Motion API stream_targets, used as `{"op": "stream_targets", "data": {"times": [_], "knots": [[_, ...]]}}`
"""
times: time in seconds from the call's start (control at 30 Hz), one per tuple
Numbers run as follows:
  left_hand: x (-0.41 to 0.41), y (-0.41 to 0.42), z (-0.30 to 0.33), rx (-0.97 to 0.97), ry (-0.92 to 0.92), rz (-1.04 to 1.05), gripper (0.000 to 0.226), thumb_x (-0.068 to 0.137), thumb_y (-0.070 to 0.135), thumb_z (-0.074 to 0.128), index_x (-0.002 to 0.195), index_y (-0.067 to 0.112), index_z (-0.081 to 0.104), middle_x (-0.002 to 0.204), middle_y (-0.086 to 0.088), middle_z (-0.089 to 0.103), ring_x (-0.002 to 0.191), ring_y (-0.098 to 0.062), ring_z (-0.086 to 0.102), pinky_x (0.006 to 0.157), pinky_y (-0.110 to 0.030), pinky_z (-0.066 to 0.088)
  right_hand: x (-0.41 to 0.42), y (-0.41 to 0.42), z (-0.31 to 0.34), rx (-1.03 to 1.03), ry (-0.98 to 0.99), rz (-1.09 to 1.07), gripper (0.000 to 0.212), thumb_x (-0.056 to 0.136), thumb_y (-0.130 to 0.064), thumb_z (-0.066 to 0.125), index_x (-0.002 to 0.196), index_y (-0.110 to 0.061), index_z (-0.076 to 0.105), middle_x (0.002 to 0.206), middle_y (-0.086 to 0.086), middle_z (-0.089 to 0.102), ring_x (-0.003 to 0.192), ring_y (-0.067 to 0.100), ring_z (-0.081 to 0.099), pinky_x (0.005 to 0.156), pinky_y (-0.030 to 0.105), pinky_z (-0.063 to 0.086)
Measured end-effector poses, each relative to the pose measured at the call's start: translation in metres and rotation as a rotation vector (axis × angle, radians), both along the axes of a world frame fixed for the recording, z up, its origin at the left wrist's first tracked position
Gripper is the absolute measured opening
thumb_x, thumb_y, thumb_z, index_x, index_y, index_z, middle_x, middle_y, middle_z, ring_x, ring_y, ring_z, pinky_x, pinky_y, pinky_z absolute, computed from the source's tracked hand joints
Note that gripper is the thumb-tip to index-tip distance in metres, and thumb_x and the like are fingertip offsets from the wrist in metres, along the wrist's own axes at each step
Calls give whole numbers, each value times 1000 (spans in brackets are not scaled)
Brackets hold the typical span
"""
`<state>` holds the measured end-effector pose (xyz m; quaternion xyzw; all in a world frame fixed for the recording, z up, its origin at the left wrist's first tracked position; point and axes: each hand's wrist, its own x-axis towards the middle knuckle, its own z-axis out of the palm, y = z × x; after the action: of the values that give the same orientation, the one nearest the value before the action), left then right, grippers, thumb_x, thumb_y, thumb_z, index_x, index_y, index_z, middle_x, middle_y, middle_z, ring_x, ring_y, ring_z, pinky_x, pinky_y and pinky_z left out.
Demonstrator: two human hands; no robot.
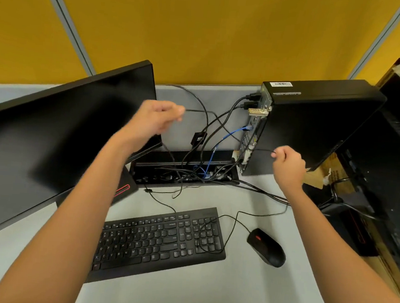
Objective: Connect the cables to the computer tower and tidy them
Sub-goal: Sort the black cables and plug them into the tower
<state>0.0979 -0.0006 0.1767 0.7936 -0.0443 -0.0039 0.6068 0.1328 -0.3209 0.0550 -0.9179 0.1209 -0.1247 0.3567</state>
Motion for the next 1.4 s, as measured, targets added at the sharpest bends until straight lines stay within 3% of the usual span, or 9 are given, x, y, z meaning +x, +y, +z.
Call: {"op": "stream_targets", "data": {"times": [0.4,0.63,0.8,0.9,0.97,1.0,1.1,1.27,1.4], "knots": [[5,-25,24,-687,108,28,30,103,25,35,97,10,61,50,8,36,43,-6,31,45,-19,24,-23,55,-24,-237,293,400,26,99,-20,38,85,-16,60,90,7,67,83,29,62,72,38,50],[-8,-39,9,1149,82,255,54,78,17,61,129,6,47,132,-16,44,122,-34,41,100,-44,33,-19,70,26,36,-5,611,29,97,-13,42,78,-12,64,75,-9,64,74,17,60,75,31,46],[-10,-81,-4,569,154,-363,39,88,20,62,123,13,46,93,-3,61,86,-12,63,68,-21,47,-21,98,77,158,-88,799,14,96,-13,52,85,-18,60,70,-9,61,64,4,56,60,17,42],[-10,-69,-3,398,72,-240,23,99,21,48,96,9,67,65,2,44,65,8,53,65,-19,43,-16,78,84,543,76,759,15,95,-20,58,107,-13,53,62,-3,57,53,8,50,54,20,43],[-3,-53,-5,286,65,-12,32,100,23,44,79,12,65,98,7,28,87,5,53,80,-35,45,-13,55,74,665,347,824,23,95,-21,59,116,-14,52,64,-3,56,56,10,49,58,21,47],[3,-43,-7,209,89,144,32,98,22,45,72,16,61,88,-2,65,84,-1,55,74,-36,44,-14,46,66,643,469,888,21,95,-20,58,115,-13,55,66,-3,56,59,11,50,62,22,48],[19,-14,-10,-135,235,599,31,90,16,46,60,21,51,56,5,38,48,-10,32,44,-22,24,-21,28,36,503,627,963,16,99,-20,51,104,-9,62,68,-3,56,64,10,51,73,25,48],[12,6,-31,-670,588,213,32,98,20,31,68,17,41,43,9,25,33,-4,20,32,-16,14,-30,19,15,762,538,662,25,103,-26,40,95,-12,60,65,0,43,63,13,41,69,25,40],[2,-31,-39,-615,638,19,34,102,20,29,71,15,42,44,9,25,31,-3,18,30,-15,12,-18,33,17,84,456,447,43,91,-28,62,129,-14,47,120,10,56,112,29,55,93,40,46]]}}
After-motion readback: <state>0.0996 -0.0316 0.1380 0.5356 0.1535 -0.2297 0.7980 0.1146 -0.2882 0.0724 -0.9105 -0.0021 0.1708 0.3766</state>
